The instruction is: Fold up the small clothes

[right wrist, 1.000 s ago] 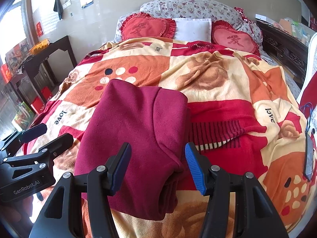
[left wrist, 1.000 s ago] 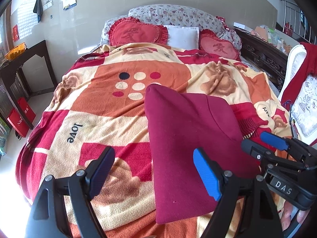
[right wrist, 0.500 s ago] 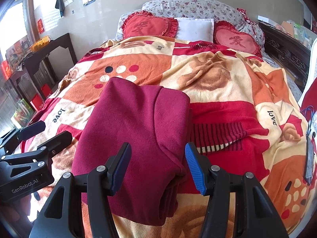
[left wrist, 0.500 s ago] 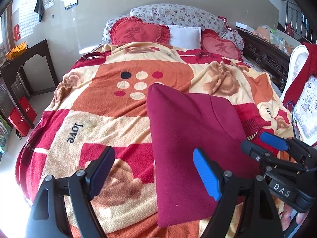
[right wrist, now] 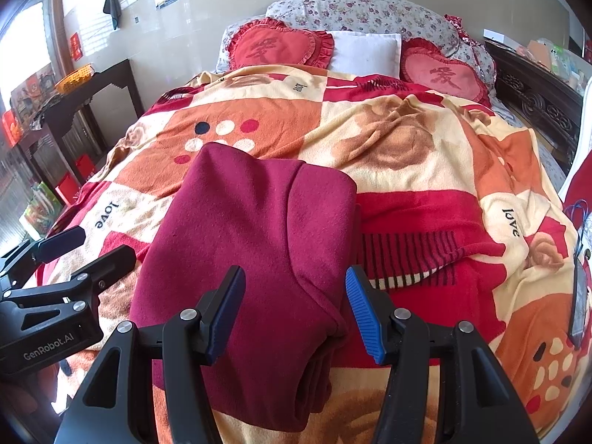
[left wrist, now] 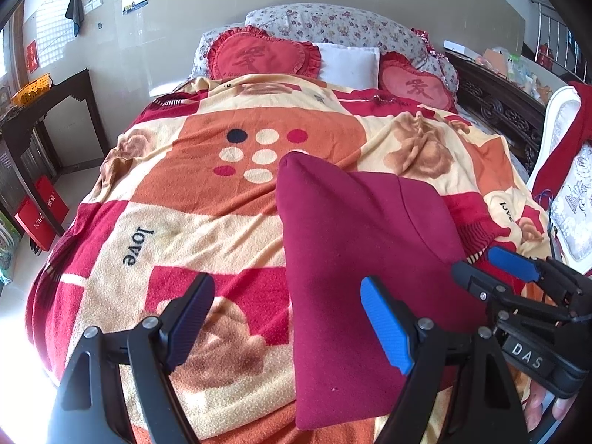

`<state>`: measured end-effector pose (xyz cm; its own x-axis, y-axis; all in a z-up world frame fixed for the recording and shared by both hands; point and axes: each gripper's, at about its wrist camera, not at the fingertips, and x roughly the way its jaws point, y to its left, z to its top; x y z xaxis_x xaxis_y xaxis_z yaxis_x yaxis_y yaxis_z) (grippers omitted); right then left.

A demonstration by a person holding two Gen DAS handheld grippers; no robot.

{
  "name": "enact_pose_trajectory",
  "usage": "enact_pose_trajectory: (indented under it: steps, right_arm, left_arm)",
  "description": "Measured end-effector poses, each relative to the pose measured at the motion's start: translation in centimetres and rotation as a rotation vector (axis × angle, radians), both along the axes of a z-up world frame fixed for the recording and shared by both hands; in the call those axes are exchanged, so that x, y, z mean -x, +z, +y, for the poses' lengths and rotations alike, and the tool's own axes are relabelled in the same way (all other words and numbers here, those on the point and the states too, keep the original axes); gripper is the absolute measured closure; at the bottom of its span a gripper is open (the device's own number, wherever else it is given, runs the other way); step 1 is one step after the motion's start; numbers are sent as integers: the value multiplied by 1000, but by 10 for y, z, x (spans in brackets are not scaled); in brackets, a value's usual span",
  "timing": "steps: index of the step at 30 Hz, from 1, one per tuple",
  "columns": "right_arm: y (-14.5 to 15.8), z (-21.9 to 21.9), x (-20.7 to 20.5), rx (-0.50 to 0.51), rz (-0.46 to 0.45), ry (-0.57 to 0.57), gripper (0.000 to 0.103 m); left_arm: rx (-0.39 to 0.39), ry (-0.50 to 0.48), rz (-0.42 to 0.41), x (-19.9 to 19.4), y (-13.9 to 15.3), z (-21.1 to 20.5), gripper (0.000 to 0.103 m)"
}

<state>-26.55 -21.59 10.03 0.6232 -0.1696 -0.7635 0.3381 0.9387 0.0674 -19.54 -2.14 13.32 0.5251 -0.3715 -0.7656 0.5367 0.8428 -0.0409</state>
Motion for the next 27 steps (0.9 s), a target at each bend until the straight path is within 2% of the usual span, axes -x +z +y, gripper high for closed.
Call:
enact_pose_trajectory:
  steps: [27]
  right_arm:
    - [-5, -1, -5, -5, 10, 1, 64]
  left_arm:
    - [-8, -8, 14, -6, -6, -5, 18]
